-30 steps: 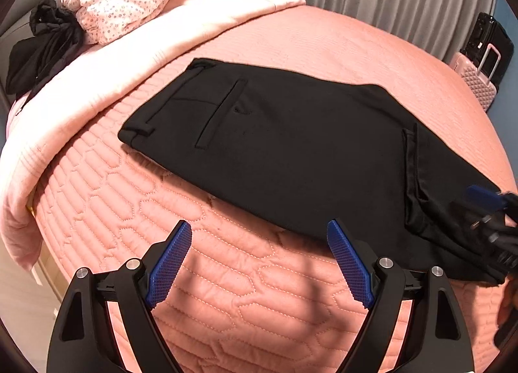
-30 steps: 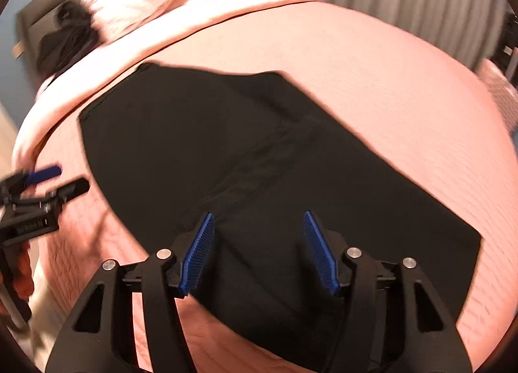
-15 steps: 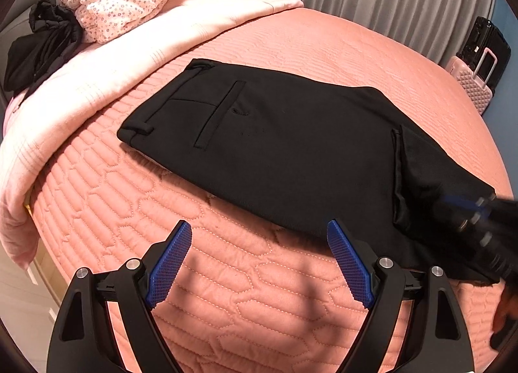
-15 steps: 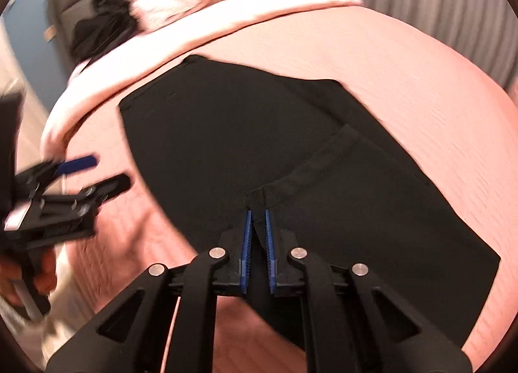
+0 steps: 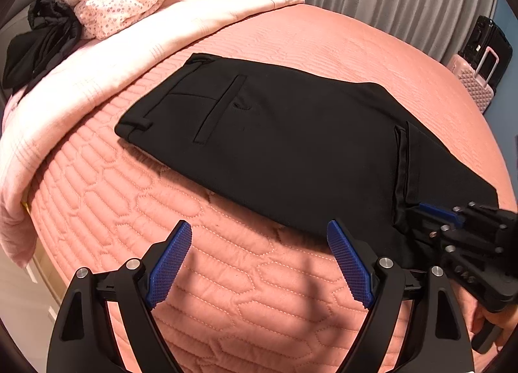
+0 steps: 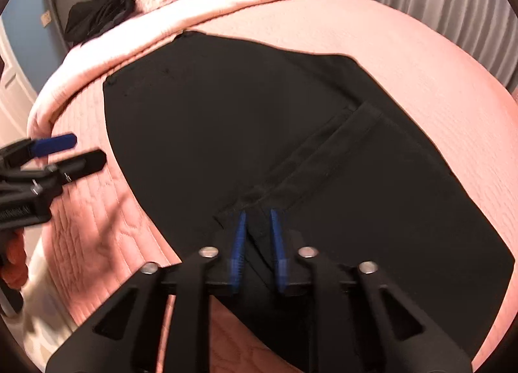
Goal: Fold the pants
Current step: 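Lift the trouser end with the left gripper and fold it over the rest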
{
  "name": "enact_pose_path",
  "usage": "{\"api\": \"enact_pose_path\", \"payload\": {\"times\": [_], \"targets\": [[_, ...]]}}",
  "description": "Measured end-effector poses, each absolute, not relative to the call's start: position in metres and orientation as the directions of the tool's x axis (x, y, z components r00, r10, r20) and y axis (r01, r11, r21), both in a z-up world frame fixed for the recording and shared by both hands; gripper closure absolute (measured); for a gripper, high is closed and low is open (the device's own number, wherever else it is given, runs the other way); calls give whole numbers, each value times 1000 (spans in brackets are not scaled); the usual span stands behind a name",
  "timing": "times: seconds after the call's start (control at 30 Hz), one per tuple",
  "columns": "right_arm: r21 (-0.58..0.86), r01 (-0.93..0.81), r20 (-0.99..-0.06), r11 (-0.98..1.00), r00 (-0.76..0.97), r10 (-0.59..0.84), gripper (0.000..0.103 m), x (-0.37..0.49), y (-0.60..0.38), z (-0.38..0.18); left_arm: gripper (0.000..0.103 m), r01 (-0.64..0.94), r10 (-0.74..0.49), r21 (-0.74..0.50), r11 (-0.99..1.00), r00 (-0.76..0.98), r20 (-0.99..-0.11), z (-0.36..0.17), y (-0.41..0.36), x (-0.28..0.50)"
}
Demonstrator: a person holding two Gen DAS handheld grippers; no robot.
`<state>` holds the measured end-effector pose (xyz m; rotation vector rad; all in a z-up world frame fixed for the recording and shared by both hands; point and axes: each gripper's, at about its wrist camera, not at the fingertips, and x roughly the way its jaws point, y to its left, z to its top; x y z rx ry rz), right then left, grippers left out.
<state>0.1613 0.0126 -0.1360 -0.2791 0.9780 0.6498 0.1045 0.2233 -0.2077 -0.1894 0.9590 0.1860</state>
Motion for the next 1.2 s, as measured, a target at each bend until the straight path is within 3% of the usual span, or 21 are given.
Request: {"api": "enact_pose_path", "payload": {"times": [0.23, 0.37, 0.43, 0.47, 0.5, 0.63, 0.77, 0.8, 0.83, 0.87, 0.93, 1.0, 1.1, 1.2], "targets": [[84, -630, -852, 772, 356, 383, 83, 165, 17, -139, 19, -302, 32, -160, 940, 544, -838, -218, 255, 114], [118, -614, -840, 780, 358, 409, 72, 158, 5, -127, 19, -351, 21, -211, 912, 555, -832, -225, 291, 124], [162, -591, -807, 790, 381, 451, 56, 148, -4, -112, 19, -373, -35, -292, 881, 563, -826, -235, 319, 135], [171, -582, -794, 795, 396, 461, 37, 143, -6, -106, 20, -392, -47, -318, 863, 565, -824, -239, 331, 139], [175, -575, -773, 799, 422, 473, 28, 134, -10, -96, 20, -411, -70, -373, 832, 589, -805, -244, 346, 144], [170, -561, -761, 810, 448, 470, 28, 110, -16, -80, 18, -373, -197, -569, 733, 684, -702, -257, 385, 173], [173, -514, -795, 840, 431, 427, 28, 95, -24, -81, 10, -383, -197, -630, 675, 730, -655, -263, 401, 199], [167, -492, -805, 854, 432, 407, 28, 90, -29, -83, 13, -385, -179, -623, 680, 737, -651, -260, 401, 203], [170, -481, -812, 860, 427, 399, 28, 87, -33, -84, 37, -405, -141, -590, 698, 730, -669, -259, 401, 208], [173, -470, -819, 866, 420, 391, 28, 85, -34, -86, 70, -429, -112, -559, 710, 715, -690, -259, 402, 210], [171, -434, -831, 885, 419, 366, 27, 80, -46, -88, 86, -409, -148, -585, 700, 719, -679, -257, 406, 213], [168, -407, -834, 898, 428, 350, 27, 75, -59, -88, 88, -386, -105, -534, 753, 730, -676, -231, 392, 214], [171, -359, -829, 918, 451, 331, 27, 69, -87, -83, 89, -229, -35, -332, 915, 775, -631, -162, 322, 221], [195, -277, -814, 941, 490, 313, 27, 65, -125, -75, 89, -42, -116, -254, 966, 810, -575, -109, 240, 220]]}}
